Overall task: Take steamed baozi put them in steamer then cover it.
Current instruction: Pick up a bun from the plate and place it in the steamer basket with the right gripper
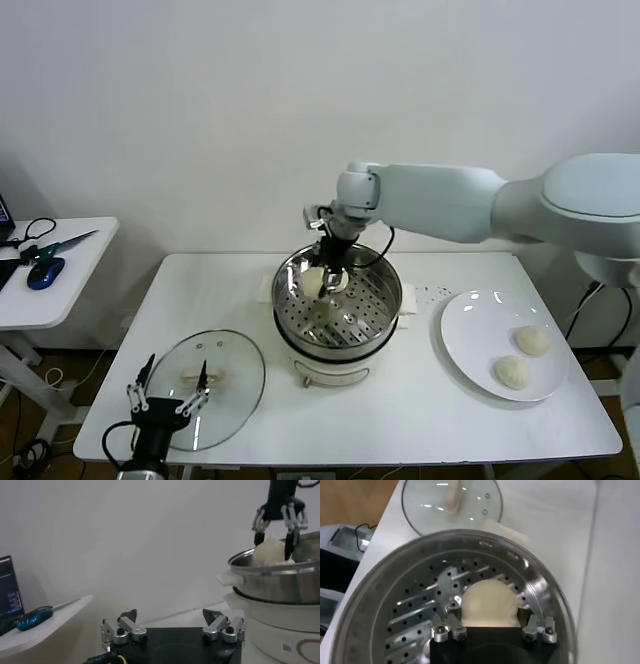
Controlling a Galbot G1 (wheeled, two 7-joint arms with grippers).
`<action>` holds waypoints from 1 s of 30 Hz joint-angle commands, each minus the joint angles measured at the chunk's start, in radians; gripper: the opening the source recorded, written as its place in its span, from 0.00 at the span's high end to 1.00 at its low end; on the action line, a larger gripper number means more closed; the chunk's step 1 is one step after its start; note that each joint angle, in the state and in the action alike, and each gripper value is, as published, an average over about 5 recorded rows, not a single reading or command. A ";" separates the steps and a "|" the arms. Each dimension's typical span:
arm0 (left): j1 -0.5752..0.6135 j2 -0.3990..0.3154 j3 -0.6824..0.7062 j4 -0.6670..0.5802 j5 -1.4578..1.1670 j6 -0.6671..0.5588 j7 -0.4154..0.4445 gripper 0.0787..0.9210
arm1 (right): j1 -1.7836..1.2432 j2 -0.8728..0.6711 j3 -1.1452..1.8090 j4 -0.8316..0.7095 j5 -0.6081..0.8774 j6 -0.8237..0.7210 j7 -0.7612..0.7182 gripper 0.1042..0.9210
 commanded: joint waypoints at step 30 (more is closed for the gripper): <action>-0.023 0.004 0.010 -0.006 0.033 0.023 0.003 0.12 | 0.120 -0.294 0.071 0.226 -0.099 0.003 -0.062 0.12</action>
